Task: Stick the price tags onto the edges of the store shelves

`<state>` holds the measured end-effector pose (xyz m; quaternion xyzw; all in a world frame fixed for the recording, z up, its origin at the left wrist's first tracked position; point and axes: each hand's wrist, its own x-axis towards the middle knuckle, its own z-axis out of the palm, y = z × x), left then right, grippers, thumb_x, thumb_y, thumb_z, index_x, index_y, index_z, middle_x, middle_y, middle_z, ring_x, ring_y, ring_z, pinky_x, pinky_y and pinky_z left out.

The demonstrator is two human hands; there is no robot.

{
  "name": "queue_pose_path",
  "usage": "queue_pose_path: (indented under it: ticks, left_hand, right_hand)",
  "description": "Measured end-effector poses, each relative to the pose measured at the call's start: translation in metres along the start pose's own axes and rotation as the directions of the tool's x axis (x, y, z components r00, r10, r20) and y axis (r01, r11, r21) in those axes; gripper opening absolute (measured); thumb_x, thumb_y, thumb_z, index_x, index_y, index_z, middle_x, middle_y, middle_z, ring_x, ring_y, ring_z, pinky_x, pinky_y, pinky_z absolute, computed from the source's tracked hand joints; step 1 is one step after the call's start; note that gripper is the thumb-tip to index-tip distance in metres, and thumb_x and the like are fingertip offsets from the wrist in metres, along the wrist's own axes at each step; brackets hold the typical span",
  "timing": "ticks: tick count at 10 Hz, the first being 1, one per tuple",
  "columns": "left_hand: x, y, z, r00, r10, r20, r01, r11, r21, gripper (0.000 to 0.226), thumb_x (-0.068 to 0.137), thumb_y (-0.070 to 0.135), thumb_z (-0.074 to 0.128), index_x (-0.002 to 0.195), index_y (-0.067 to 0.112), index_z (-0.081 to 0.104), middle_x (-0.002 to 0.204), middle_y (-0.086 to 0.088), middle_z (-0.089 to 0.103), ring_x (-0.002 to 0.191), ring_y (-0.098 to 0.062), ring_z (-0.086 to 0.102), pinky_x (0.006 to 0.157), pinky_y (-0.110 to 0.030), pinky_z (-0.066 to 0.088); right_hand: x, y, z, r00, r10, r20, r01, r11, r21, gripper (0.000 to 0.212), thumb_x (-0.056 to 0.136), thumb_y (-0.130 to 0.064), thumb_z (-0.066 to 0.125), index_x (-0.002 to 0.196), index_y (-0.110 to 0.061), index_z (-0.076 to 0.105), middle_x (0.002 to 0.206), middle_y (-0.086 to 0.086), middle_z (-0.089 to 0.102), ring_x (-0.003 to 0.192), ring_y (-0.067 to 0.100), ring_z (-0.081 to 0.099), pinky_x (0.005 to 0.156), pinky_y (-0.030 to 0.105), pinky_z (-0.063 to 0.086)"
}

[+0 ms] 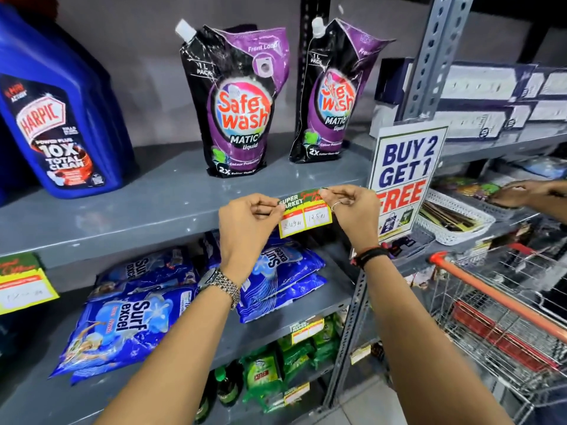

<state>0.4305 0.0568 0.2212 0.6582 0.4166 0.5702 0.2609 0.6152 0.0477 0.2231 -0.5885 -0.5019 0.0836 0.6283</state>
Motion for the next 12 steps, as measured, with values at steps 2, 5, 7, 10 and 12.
queue_pose_path:
  ticks: [2,5,7,10,12]
  left_hand:
    - [0.004,0.012,-0.002,0.999,0.020,-0.039,-0.008,0.959,0.284,0.012,0.072,0.038,0.075,0.071,0.029,0.068,0.055,0.017,0.065,0.061,0.003,0.066,0.057,-0.021,0.053]
    - [0.017,0.013,-0.005,0.936,0.349,0.036,-0.260,0.622,0.738,0.038,0.077,0.055,0.063,0.102,0.027,0.062,0.107,0.000,0.057,0.101,-0.022,0.052,0.078,-0.031,0.036]
    - [0.022,0.007,-0.010,0.938,0.300,0.175,-0.336,0.664,0.667,0.035,0.088,0.054,0.050,0.111,0.033,0.066,0.115,0.013,0.066,0.103,-0.012,0.063,0.068,-0.026,0.041]
    - [0.027,0.017,-0.024,0.950,0.146,0.278,-0.283,0.781,0.557,0.030,0.088,0.039,0.060,0.115,0.029,0.066,0.122,0.012,0.067,0.112,-0.010,0.060,0.085,-0.025,0.045]
    - [0.026,0.022,-0.028,0.941,0.100,0.323,-0.260,0.823,0.505,0.032,0.088,0.026,0.062,0.120,0.024,0.064,0.125,0.008,0.066,0.117,-0.011,0.059,0.094,-0.024,0.043]
  right_hand:
    - [-0.001,0.002,0.005,0.998,0.001,-0.065,0.002,0.999,0.048,0.016,0.073,-0.024,0.078,0.077,-0.010,0.071,0.060,-0.008,0.063,0.049,-0.007,0.054,0.053,0.005,0.044]
    - [-0.004,-0.011,0.016,0.941,-0.320,0.114,0.338,0.914,-0.226,0.058,0.073,-0.055,0.068,0.114,-0.015,0.057,0.116,0.004,0.062,0.114,0.018,0.053,0.096,0.029,0.044]
    - [0.013,-0.011,0.013,0.947,-0.168,0.275,0.237,0.941,-0.240,0.048,0.076,-0.042,0.070,0.115,-0.015,0.064,0.121,0.008,0.066,0.114,0.020,0.059,0.101,0.033,0.043]
    - [0.032,-0.023,-0.005,0.904,-0.065,0.422,0.144,0.977,-0.157,0.029,0.083,-0.006,0.067,0.112,-0.005,0.067,0.114,0.015,0.069,0.096,0.012,0.061,0.089,0.027,0.052]
    - [0.039,-0.023,-0.009,0.902,-0.033,0.431,0.142,0.964,-0.224,0.026,0.086,0.006,0.056,0.108,-0.001,0.069,0.088,0.002,0.077,0.071,-0.015,0.058,0.060,-0.008,0.038]
